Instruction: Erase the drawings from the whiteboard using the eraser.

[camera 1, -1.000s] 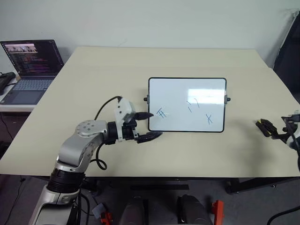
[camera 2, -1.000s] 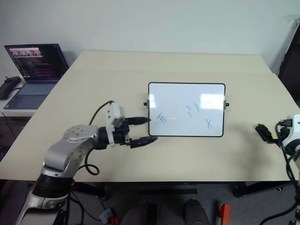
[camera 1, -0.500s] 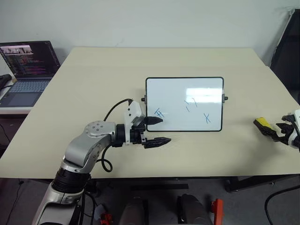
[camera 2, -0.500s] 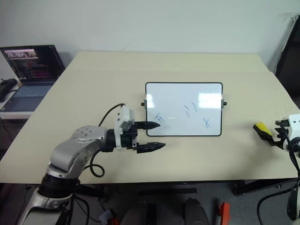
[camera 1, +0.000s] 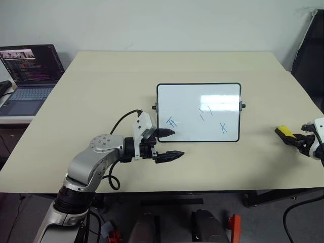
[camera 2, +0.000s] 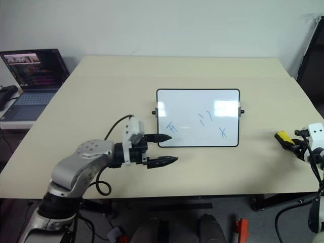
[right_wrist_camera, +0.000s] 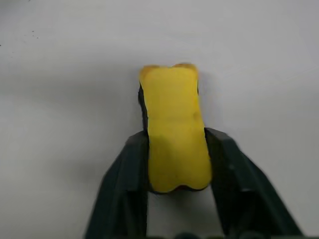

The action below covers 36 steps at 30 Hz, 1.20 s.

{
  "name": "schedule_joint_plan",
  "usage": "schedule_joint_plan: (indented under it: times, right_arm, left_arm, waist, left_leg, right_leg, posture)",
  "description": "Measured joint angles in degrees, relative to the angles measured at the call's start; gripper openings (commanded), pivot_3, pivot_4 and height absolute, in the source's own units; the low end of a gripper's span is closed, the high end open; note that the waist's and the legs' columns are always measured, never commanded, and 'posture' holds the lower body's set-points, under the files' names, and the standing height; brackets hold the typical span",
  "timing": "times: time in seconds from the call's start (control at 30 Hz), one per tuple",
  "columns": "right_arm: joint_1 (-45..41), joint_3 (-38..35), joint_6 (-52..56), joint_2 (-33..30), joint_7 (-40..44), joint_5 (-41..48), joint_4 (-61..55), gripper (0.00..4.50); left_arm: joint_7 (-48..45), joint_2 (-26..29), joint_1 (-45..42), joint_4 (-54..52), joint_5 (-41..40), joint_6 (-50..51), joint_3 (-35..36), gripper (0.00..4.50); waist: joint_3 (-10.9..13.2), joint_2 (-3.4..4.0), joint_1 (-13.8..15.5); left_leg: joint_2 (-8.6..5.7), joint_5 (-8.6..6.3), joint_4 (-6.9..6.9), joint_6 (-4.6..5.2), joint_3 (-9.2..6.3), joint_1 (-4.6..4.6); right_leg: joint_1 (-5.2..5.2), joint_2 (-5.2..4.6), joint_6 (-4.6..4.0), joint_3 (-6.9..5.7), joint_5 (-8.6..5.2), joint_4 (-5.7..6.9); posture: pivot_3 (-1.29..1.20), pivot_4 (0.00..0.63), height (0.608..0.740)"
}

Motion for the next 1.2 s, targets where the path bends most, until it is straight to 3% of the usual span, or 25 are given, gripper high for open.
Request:
schedule_joint_plan:
  times: [0.33,0.4,0.47,0.57,0.73,0.83,0.93,1.07,1.2]
  right_arm:
    - [2.26,-1.77,0.61,0.02,1.03,2.03,-3.81,0.96]
    - [5.89,-4.19,3.47,-0.09,1.85,4.83,-12.35,0.96]
    - [13.06,-7.61,11.44,-0.09,1.99,10.63,-32.33,0.96]
    - [16.62,-10.13,23.25,-0.07,0.36,19.71,-58.07,0.96]
    - [9.2,-0.21,34.32,5.3,-4.61,27.68,-81.97,0.96]
    - [2.34,16.44,30.05,12.2,-8.09,17.16,-81.97,0.96]
    - [-0.15,26.67,24.1,18.69,-10.65,8.12,-76.02,0.96]
    - [-3.73,34.09,15.79,25.42,-14.29,-2.43,-62.36,0.96]
    - [-5.32,35.53,9.78,28.17,-14.91,-6.87,-54.13,0.96]
  left_arm:
    - [-0.02,1.27,0.59,0.01,0.06,-0.24,0.46,4.5]
    - [0.14,2.37,1.8,0.52,0.15,-1.26,2.32,4.5]
    - [0.04,3.41,4.36,1.97,0.04,-3.91,6.53,4.5]
    - [-0.88,4.65,7.82,6.45,0.32,-8.93,12.28,4.5]
    - [-2.94,5.7,11.65,15.47,4.16,-18.87,13.98,4.5]
    - [-3.37,5.49,11.66,15.75,4.48,-21.42,14.08,4.5]
    - [-2.94,5.14,11.17,15.08,4.55,-22.23,13.84,4.5]
    - [-2.54,5.33,11.21,11.61,4.59,-22.45,13.82,4.5]
    - [-1.59,7.17,11.32,8.84,4.85,-22.33,14.4,4.5]
  waist:
    - [0.01,0.01,-0.03]
    - [0.06,0.11,-0.08]
    - [0.12,0.34,-0.12]
    - [0.11,0.49,-0.32]
    - [0.14,0.2,0.13]
    - [0.09,0.07,0.8]
    - [0.07,0.02,1.76]
    - [0.06,0.0,1.58]
    - [0.07,0.02,1.32]
  left_leg:
    - [0.0,0.0,0.0,0.0,0.0,0.0]
    - [0.01,0.0,0.0,0.0,0.0,0.0]
    - [0.04,0.0,-0.02,0.0,-0.02,-0.05]
    - [0.12,0.0,-0.03,0.0,-0.03,0.01]
    - [0.16,0.0,0.06,-0.01,-0.13,-0.02]
    - [0.12,0.0,0.12,-0.01,-0.08,-0.13]
    - [0.06,-0.04,0.1,-0.08,-0.13,-0.27]
    - [0.07,-0.05,0.11,-0.15,-0.06,-0.76]
    - [0.08,-0.06,0.04,-0.14,-0.08,-0.75]
  right_leg:
    - [0.0,0.0,0.0,0.0,0.0,0.0]
    - [-0.01,0.0,0.0,0.02,0.0,0.02]
    - [-0.13,0.0,0.0,0.05,-0.03,0.1]
    - [-0.15,0.06,0.19,0.04,-0.18,0.17]
    - [-0.11,0.06,-0.16,-0.1,-0.28,0.1]
    - [-0.22,-0.03,-0.26,-0.07,-0.22,0.06]
    - [-0.33,-0.06,-0.12,-0.11,0.03,0.07]
    - [-0.95,-0.05,-0.1,-0.06,0.12,0.2]
    - [-0.97,-0.02,-0.12,-0.09,0.12,0.21]
  posture:
    - [0.0,0.15,0.74]
    - [0.0,0.15,0.74]
    - [0.0,0.15,0.74]
    - [0.0,0.15,0.74]
    - [0.0,0.15,0.74]
    - [0.0,0.15,0.74]
    - [0.0,0.15,0.74]
    - [0.0,0.15,0.74]
    - [0.0,0.15,0.74]
